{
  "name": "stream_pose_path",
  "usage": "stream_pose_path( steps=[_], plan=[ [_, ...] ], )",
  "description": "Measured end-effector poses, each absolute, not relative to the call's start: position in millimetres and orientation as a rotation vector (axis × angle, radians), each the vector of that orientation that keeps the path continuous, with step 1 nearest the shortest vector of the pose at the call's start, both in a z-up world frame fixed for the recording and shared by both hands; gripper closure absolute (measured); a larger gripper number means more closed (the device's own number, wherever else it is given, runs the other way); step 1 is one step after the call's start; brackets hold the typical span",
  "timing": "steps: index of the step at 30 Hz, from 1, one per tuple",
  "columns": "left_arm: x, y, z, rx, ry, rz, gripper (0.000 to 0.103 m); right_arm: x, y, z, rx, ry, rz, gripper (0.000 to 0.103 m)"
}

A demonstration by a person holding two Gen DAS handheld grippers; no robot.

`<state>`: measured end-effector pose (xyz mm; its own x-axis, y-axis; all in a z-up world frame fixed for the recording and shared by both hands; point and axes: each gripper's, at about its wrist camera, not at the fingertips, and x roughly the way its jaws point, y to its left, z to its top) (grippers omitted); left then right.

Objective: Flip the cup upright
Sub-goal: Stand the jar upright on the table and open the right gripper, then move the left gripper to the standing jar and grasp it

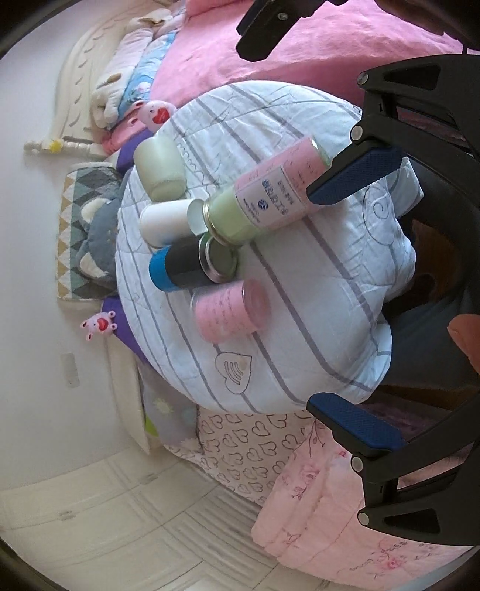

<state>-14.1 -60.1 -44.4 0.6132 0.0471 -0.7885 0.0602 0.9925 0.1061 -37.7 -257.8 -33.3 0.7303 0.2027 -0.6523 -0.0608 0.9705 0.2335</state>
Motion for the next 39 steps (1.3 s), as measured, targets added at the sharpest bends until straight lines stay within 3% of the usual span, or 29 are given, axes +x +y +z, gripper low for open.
stream_pose_path(
  steps=[22, 39],
  plan=[
    [-20, -106, -40, 0.099, 0.922, 0.049, 0.000, -39, -291, -26, 0.161, 0.701, 0.228, 0.020],
    [58, -140, -89, -0.050, 1.108, 0.070, 0.000, -3, -337, -49, 0.214, 0.749, 0.233, 0.020]
  ],
)
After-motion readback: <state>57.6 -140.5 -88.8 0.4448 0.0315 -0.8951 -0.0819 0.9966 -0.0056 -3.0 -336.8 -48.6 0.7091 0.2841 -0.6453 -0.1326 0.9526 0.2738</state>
